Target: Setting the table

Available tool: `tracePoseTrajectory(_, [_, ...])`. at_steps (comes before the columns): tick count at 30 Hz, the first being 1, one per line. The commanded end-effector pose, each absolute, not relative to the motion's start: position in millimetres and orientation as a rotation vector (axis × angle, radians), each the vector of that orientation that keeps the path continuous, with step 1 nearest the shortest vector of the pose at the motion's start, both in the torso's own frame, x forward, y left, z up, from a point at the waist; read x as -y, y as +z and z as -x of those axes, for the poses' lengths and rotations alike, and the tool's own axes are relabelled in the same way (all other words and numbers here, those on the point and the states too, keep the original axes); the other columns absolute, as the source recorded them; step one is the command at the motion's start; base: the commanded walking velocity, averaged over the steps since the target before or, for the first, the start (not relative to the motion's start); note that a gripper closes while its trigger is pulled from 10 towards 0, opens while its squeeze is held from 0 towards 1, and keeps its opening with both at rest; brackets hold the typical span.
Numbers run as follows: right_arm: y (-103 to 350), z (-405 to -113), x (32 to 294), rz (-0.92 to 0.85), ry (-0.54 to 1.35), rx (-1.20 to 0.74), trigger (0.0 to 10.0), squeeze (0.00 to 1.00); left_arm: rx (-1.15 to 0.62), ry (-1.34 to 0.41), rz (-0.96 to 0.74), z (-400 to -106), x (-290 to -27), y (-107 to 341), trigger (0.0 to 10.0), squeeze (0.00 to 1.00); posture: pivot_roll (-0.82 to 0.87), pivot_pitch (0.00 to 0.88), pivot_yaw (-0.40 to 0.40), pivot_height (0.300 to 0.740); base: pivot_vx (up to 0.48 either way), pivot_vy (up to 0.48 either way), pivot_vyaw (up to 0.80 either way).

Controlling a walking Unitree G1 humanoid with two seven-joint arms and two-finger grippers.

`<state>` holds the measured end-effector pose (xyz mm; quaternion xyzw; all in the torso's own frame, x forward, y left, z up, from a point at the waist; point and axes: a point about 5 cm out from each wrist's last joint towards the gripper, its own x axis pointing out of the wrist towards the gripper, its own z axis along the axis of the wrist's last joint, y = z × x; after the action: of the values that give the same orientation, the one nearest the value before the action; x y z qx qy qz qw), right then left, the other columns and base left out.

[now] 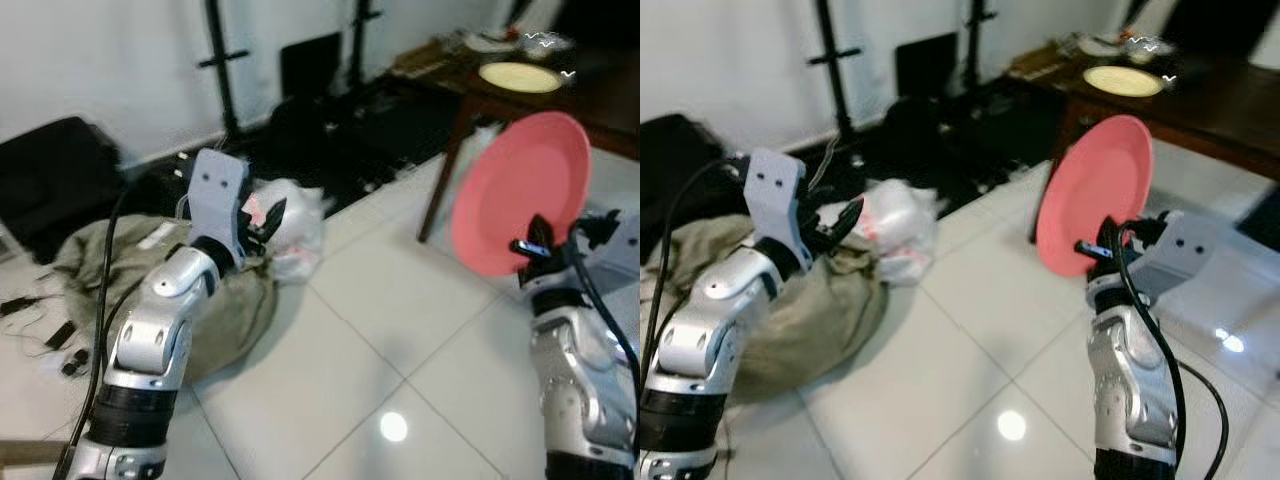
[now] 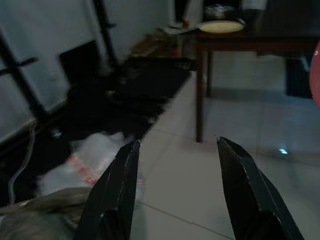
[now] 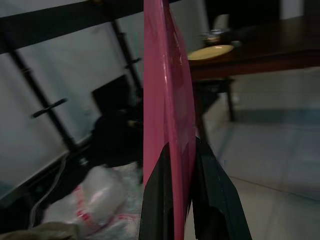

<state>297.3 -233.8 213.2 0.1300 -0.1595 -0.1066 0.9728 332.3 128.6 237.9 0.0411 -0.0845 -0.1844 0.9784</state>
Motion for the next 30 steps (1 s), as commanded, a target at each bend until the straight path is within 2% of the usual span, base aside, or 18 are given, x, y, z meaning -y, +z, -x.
tracePoseTrajectory(1, [211.0,-295.5,234.4,-0.269,-0.225,0.319,10.0,0.0,0.152,-0.376,-0.063,-332.3,-128.6,233.6,10.0,0.0,-0.09,0.043,0.118,0.74,0.0,0.0,-0.8])
tracePoseTrajectory(18, [212.2,-295.8,234.9,-0.271,-0.228,0.322,10.0,0.0,0.142,-0.378,-0.001,-333.5,-127.6,232.6,10.0,0.0,-0.1,0.045,0.117,0.74,0.0,0.0,-0.8])
tracePoseTrajectory(30, [212.1,-297.1,235.2,-0.273,-0.228,0.322,10.0,0.0,0.148,-0.372,-0.011,-334.7,-127.3,233.9,10.0,0.0,-0.1,0.042,0.116,0.74,0.0,0.0,0.0])
